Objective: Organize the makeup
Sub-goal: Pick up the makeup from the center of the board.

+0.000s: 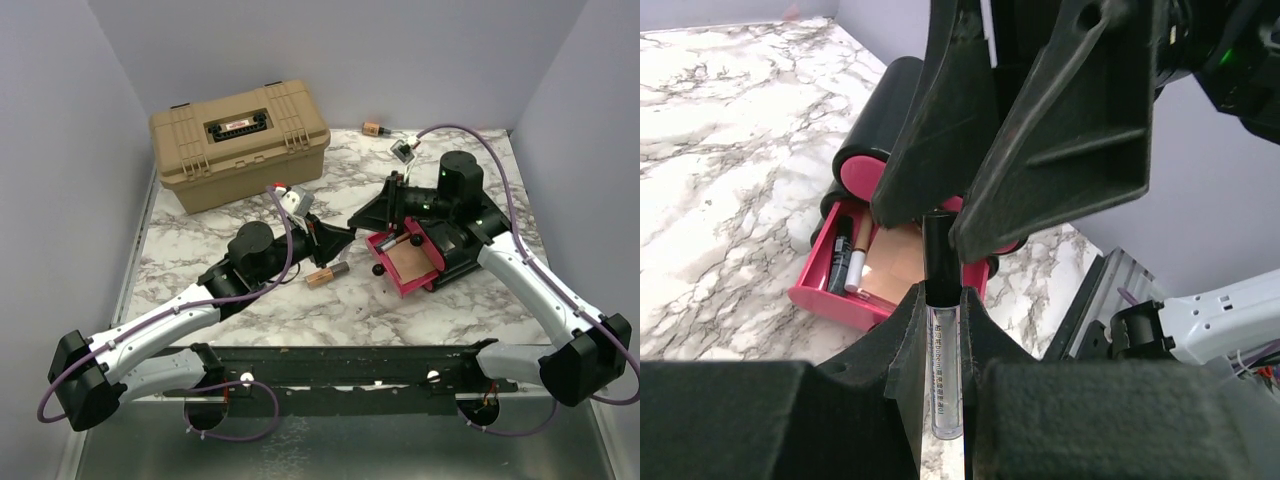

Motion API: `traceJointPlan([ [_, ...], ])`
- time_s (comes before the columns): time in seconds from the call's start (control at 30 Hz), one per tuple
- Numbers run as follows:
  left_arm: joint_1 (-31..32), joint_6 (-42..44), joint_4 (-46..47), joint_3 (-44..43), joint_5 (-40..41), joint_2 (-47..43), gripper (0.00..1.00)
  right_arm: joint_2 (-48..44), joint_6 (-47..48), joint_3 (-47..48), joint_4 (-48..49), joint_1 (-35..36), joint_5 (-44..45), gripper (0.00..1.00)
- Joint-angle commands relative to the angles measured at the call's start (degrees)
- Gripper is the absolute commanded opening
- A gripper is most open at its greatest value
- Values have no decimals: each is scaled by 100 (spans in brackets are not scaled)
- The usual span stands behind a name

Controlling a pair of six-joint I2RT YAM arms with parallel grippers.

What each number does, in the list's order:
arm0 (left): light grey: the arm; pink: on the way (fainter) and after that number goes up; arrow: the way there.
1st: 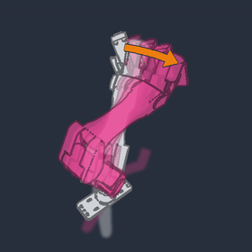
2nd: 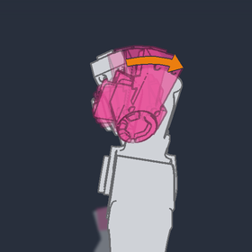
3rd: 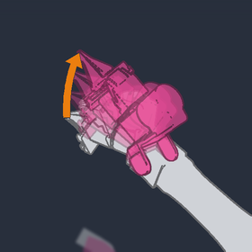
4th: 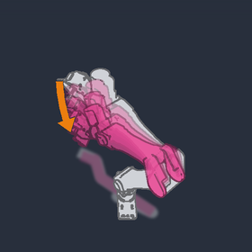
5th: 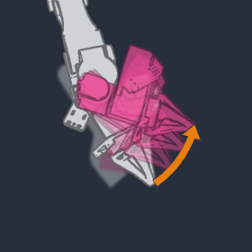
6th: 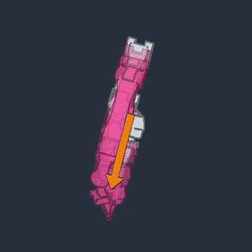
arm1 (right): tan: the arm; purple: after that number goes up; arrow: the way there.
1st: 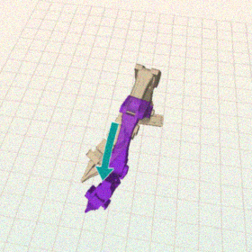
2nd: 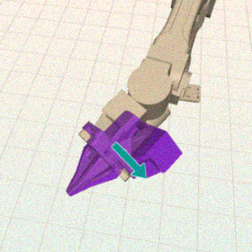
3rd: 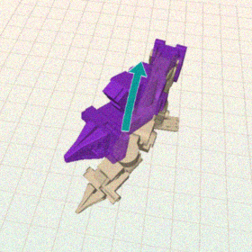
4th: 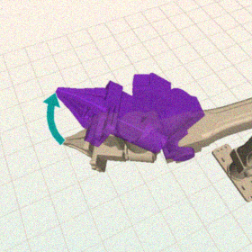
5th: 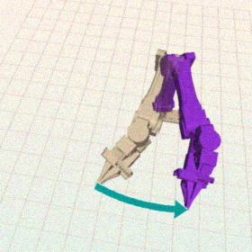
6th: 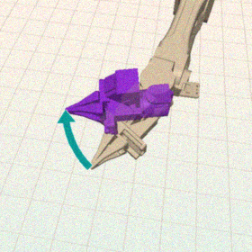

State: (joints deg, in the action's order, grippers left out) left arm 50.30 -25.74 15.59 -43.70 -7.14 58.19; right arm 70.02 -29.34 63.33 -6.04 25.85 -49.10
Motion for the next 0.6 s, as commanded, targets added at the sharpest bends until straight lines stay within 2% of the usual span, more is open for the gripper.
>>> traceJointPlan([
  [0.0, -20, -47, 277, -95, -115, -17, 0, 105, 301, 170, -286, 143, -179, 51],
  [0.13, -19, -38, 294, -86, -68, -19, 0, 145, 404, 183, -345, 158, -191, 38],
  [0.3, -20, -50, 304, -76, -17, 15, 0, 125, 550, 220, -422, 157, -166, 10],
  [0.33, -17, -75, 307, -69, 4, 23, 1, 95, 533, 209, -367, 158, -112, 8],
  [0.37, -18, -86, 306, -64, 29, 25, 9, 69, 492, 194, -300, 158, -58, 6],
  [0.47, -19, -106, 308, -30, 123, 40, 46, 47, 364, 180, -174, 157, 113, 1],
  [0.57, -19, -104, 296, 8, 142, 41, 62, 46, 259, 145, -64, 155, 409, 1],
])
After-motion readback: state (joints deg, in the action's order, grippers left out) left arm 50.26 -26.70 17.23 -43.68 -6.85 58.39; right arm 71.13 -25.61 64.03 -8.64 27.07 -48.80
